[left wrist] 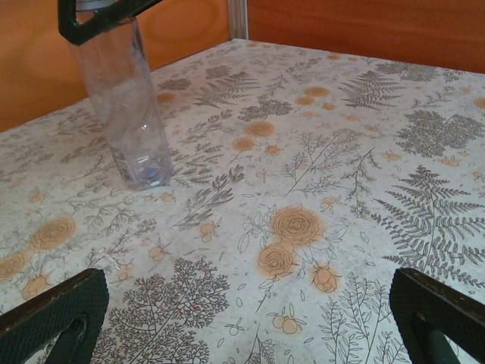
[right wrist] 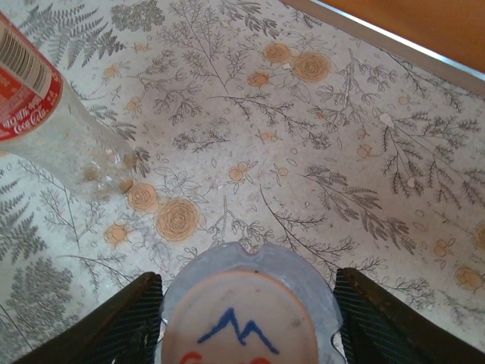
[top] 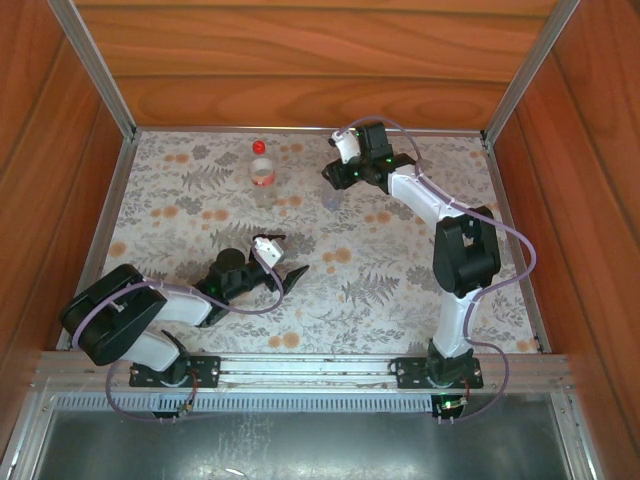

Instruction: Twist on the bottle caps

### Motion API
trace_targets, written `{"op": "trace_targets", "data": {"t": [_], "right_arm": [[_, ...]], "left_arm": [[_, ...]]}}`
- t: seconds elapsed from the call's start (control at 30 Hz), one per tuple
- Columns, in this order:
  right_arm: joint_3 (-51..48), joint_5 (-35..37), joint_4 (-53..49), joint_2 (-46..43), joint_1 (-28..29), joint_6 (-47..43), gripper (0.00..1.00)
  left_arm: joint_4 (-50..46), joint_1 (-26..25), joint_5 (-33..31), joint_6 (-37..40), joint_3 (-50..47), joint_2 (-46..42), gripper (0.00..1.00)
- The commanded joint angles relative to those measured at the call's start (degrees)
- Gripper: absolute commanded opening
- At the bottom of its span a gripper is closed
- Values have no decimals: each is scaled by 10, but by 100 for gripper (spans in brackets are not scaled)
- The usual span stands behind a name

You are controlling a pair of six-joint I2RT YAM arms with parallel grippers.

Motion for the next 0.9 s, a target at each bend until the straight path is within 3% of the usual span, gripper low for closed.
{"op": "trace_targets", "data": {"t": [0.0,0.23,0.43,0.67,0.77,0.87], "right_arm": [[14,-15,-9,-1,-4,-6,76],[-8,-4,8,-54,-5,20,90],[-87,43,52,-140,-7,41,97],[-275,136,168,-313,-29,70,100],[-374,189,229,-385,-49,78,100],[-449,224,247,-435,-76,76,100]], "left_arm": [[-5,4,-11,13,-2,-16,100],[-33,17,-48,17,-3,-51,100],[-93,72,-66,11,4,-113,100],[-196,146,-152,29,7,-201,100],[-202,216,-129,-8,1,-234,100],[-215,245,-195,12,0,-245,100]]}}
